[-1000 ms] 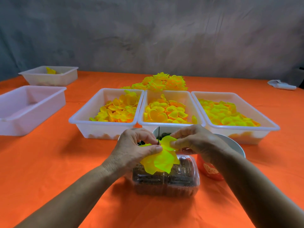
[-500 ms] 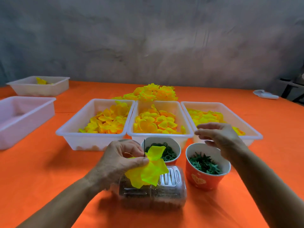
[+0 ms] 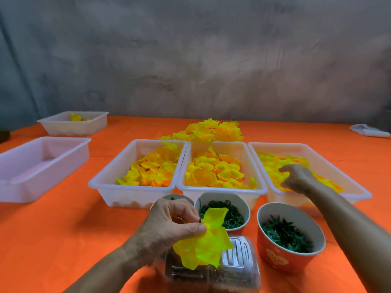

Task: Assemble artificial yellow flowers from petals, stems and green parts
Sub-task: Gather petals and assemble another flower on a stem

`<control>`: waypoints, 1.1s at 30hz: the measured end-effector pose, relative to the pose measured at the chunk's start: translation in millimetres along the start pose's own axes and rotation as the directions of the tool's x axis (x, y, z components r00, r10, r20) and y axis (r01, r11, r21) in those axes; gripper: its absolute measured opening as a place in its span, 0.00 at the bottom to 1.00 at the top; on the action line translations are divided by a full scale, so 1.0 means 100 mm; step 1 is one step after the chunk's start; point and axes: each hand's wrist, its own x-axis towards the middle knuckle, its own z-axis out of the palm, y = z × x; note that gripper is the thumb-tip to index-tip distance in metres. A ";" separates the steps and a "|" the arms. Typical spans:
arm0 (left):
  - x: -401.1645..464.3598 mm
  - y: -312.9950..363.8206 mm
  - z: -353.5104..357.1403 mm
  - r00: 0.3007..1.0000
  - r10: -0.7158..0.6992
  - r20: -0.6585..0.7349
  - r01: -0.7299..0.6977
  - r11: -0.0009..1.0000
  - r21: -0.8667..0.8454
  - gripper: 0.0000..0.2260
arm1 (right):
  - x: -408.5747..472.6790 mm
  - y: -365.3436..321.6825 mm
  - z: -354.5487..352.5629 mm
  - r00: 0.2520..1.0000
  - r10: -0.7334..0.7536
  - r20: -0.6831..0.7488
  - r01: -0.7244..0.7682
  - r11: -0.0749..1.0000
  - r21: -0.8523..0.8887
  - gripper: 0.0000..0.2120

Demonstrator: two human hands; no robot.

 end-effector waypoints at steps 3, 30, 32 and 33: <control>-0.01 -0.02 -0.01 1.000 0.013 -0.003 -0.013 1.000 -0.011 0.08 | 0.09 -0.06 0.09 0.990 0.009 0.142 0.011 0.990 -0.142 0.29; -0.01 0.03 0.00 0.999 -0.050 0.006 0.050 0.994 -0.097 0.07 | -0.02 0.03 0.06 0.990 -0.002 -0.141 -0.043 0.948 -0.314 0.10; 0.00 0.04 0.00 0.998 -0.064 0.006 0.064 0.991 -0.114 0.07 | 0.01 -0.04 0.11 0.997 -0.052 -0.055 0.034 0.956 -0.292 0.13; 0.01 0.04 0.00 0.997 -0.071 0.006 0.071 0.990 -0.120 0.07 | 0.03 -0.06 0.11 0.999 -0.029 0.015 0.032 0.964 -0.265 0.14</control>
